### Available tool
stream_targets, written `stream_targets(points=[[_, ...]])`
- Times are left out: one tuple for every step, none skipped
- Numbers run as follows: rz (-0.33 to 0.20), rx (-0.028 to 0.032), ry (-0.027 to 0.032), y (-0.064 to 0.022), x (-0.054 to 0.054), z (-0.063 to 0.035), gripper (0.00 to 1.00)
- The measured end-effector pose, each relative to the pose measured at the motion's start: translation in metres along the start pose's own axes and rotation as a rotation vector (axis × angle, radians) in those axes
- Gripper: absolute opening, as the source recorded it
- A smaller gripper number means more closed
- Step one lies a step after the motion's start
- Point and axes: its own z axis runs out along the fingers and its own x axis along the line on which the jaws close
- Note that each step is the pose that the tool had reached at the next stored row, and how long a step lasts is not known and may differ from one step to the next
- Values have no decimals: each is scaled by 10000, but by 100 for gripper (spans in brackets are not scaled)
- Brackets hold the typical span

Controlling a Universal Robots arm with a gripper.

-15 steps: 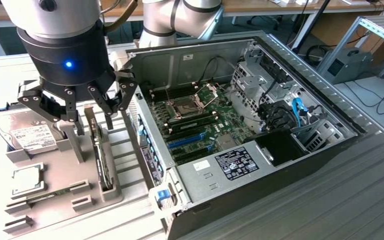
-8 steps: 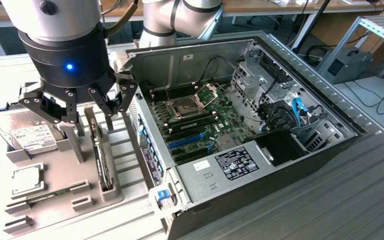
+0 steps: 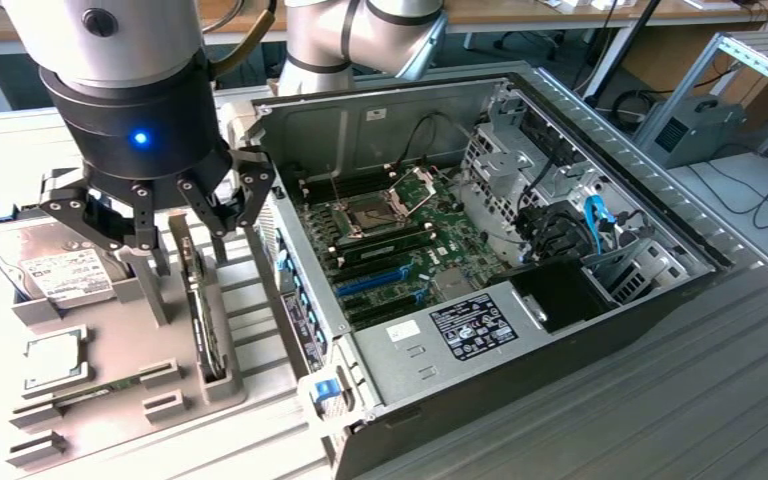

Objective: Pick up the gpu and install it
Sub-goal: 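Pick up the gpu and move the gpu toward the slot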

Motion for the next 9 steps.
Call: stream_targets(points=[[0,6,-1,0,0,4,48],[-1,14,-1,0,0,8,48],[-1,24,-2,0,0,14,48],[-1,34,-2,-1,1,20,48],[-1,39,-3,-1,1,23,48],[-2,46,-4,-1,1,28,48],[-1,54,-4,-1,1,32,48],[-2,61,-5,-1,1,37,48],[-2,67,-5,-1,1,40,48]])
